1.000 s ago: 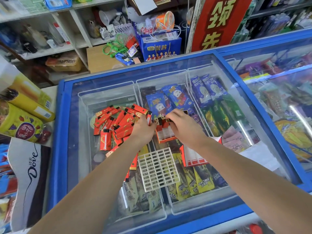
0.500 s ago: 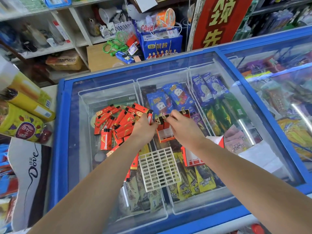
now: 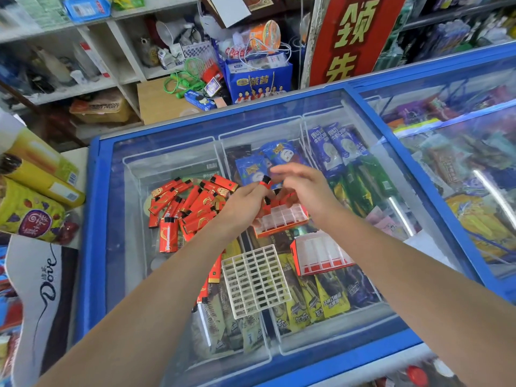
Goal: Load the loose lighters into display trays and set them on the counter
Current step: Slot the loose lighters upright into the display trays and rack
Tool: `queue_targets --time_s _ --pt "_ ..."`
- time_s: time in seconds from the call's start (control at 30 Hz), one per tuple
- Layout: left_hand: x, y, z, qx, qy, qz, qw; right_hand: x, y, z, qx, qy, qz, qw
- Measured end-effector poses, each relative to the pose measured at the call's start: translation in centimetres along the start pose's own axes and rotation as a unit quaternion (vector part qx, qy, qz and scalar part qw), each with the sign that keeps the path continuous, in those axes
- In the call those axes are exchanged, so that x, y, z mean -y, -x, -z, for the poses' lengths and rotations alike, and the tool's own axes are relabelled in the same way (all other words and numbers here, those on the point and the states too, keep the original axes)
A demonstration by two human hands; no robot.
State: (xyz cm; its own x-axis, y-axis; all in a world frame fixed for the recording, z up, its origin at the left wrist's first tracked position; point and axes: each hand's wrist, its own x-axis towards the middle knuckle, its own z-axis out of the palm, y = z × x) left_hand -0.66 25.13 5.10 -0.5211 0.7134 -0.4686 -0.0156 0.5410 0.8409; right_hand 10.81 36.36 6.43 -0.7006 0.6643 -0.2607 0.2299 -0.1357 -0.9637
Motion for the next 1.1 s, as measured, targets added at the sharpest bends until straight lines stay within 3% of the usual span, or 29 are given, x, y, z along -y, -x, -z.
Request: queue_targets --time_s 0.2,0.53,0.67,0.93,1.1 --pt "-0.2 -0.1 -0.9 0.036 0.020 0.023 0.999 -0.3 0.5 0.4 0.026 0.037 -0.007 0.999" --pt "-0.3 1.2 -0.5 0.005 -0.093 -0.129 0.987 0.3 0.7 1.1 0.022 -0.045 -0.071 0.996" --pt "-0.6 1.3 -0.3 0.012 -0.086 -0.129 0.988 0.3 0.7 1.8 0.042 -0.102 -0.090 0.990" --pt "-0.4 1.1 0.0 -0.002 -0.185 -0.166 0.969 -0.1 1.2 2.1 0.028 -0.020 -0.023 0.999" --pt "1.2 0.4 0.9 -0.136 -0.219 -0.162 0.953 -0.7 0.9 2.1 -0.038 0.173 0.072 0.982"
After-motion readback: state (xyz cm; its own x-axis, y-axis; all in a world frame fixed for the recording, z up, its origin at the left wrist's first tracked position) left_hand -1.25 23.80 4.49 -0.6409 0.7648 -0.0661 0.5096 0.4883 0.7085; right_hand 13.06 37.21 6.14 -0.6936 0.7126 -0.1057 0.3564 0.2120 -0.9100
